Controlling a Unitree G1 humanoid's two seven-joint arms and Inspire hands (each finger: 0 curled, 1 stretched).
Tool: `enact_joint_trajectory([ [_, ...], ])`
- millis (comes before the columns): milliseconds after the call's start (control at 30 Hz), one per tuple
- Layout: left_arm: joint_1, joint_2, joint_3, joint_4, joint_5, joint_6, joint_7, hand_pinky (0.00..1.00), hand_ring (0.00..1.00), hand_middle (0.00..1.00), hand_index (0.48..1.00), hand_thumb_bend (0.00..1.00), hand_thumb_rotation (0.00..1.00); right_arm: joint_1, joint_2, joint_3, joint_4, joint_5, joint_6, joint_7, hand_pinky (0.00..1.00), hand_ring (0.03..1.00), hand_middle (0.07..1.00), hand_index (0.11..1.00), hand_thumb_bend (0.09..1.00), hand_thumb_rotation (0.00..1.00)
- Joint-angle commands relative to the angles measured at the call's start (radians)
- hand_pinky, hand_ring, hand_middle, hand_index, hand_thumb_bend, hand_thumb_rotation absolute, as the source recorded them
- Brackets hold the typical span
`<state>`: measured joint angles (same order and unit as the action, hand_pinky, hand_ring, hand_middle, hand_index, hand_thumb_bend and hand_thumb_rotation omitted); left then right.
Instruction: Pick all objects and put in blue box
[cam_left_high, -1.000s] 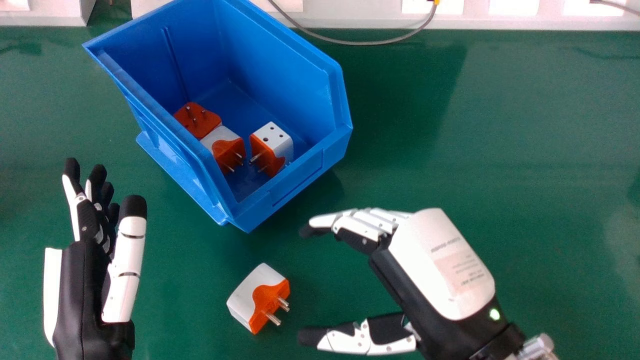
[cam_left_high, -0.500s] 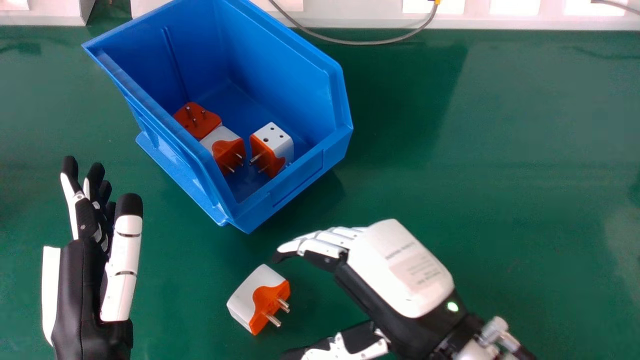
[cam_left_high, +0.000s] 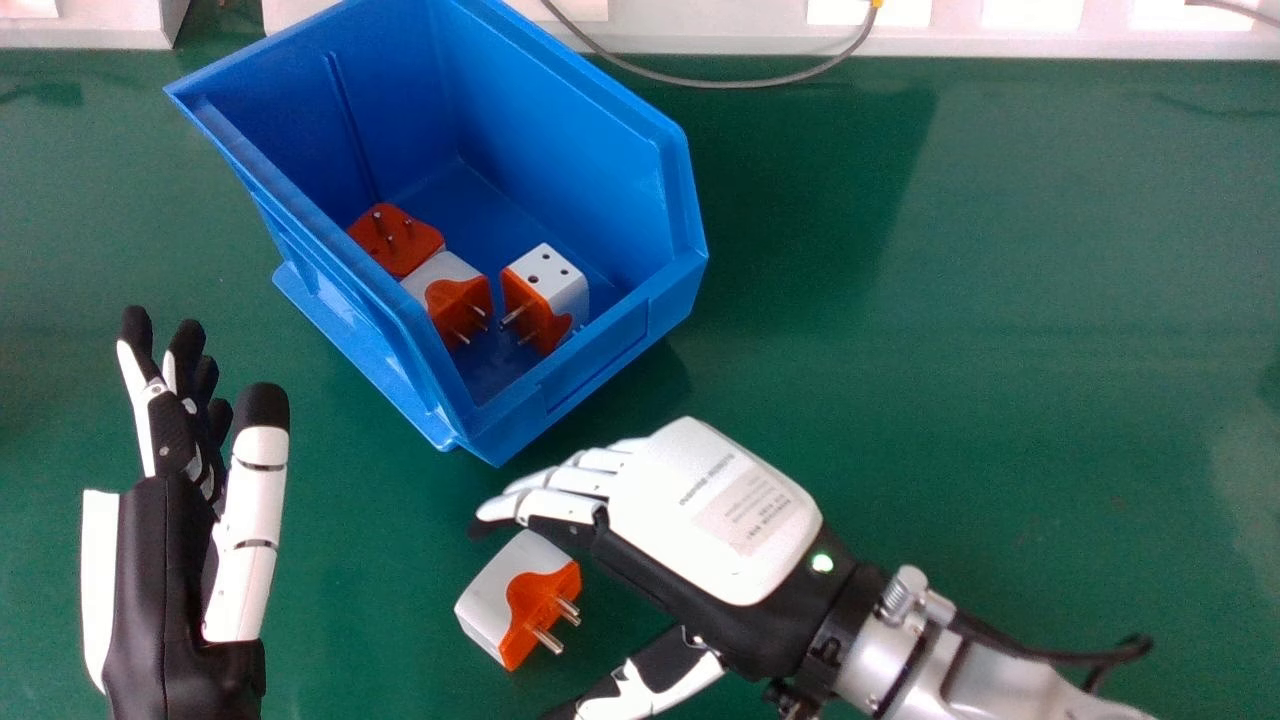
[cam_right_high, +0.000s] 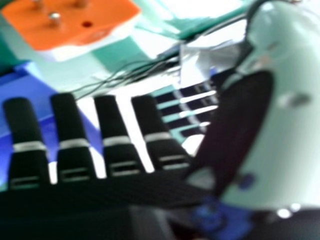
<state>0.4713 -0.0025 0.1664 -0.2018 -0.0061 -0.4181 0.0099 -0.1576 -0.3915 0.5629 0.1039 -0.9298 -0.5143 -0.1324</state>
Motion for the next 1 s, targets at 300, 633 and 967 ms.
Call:
enact_joint_trajectory([
  [300, 0.026, -0.006, 0.002, -0.048, -0.010, -0.003, 0.004, 1.00, 1.00, 1.00, 1.000, 0.40, 0.79, -0.142, 0.014, 0.054, 0.102, -0.043, -0.053, 0.000, 0.64, 0.777, 0.826, 0.811, 0.538, 0.53],
  [633, 0.040, -0.011, 0.006, -0.089, -0.028, 0.037, 0.003, 1.00, 1.00, 1.00, 1.000, 0.38, 0.76, -0.225, 0.043, 0.098, 0.220, -0.100, -0.057, -0.060, 0.61, 0.762, 0.805, 0.781, 0.512, 0.54],
  [967, 0.050, -0.003, 0.013, -0.114, -0.019, 0.064, 0.000, 1.00, 1.00, 1.00, 1.000, 0.35, 0.80, -0.304, 0.090, 0.137, 0.349, -0.113, -0.032, -0.081, 0.61, 0.753, 0.787, 0.764, 0.502, 0.50],
])
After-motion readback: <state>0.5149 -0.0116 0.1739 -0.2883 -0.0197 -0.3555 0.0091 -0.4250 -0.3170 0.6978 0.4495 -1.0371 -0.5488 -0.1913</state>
